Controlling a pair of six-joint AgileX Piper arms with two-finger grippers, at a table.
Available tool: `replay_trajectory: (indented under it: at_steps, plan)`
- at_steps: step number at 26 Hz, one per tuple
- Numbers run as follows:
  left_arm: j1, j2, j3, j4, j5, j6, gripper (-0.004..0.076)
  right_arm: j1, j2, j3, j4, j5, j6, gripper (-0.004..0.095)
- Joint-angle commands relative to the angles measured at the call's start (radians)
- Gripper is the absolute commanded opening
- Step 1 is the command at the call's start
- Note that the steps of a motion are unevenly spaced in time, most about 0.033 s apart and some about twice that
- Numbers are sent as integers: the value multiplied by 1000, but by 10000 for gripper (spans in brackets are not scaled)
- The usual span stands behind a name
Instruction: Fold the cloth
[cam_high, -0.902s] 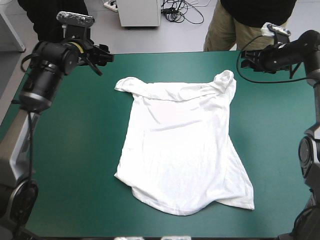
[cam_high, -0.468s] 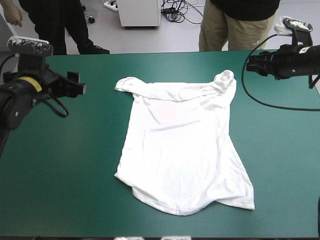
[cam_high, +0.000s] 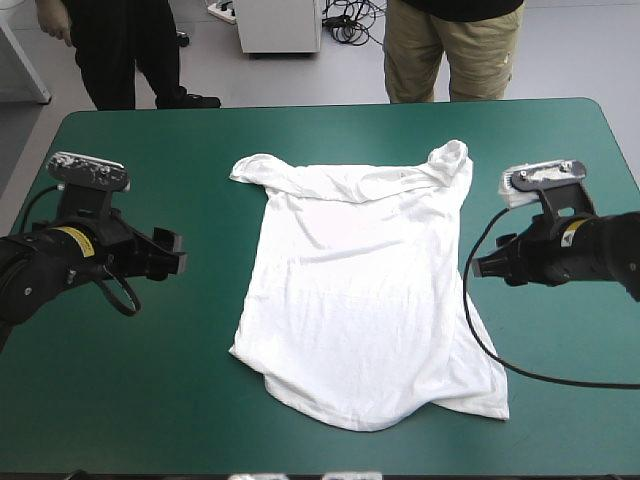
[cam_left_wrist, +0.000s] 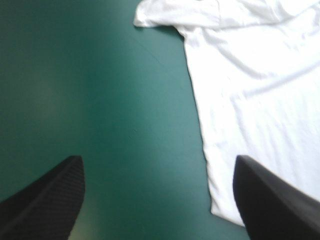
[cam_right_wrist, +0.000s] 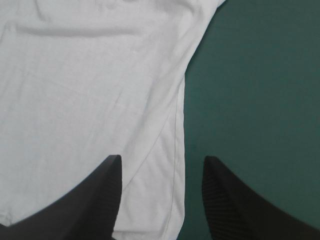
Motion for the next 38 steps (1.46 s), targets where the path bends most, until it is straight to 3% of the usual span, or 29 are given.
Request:
replay_trajectory:
  at_steps: [1,13,17,22,35,38]
  plan:
    - [-9,-15,51,-84,-17,-46,580,8,-55,21,-25,-2,52,458]
    - [-9,27,375,-324,-162,6,576,8,-69,35,-27,-13,68,458]
    - [-55,100,398,-309,-204,29,508,8,-69,35,-30,-22,68,458]
    - [-131,256,411,-268,-251,-1,507,8,-69,35,-46,-20,88,447]
    - [-131,397,461,-231,-284,-24,501,8,-69,35,-78,-23,93,414]
    - [-131,412,494,-272,-284,11,422,8,-69,35,-71,-23,93,414]
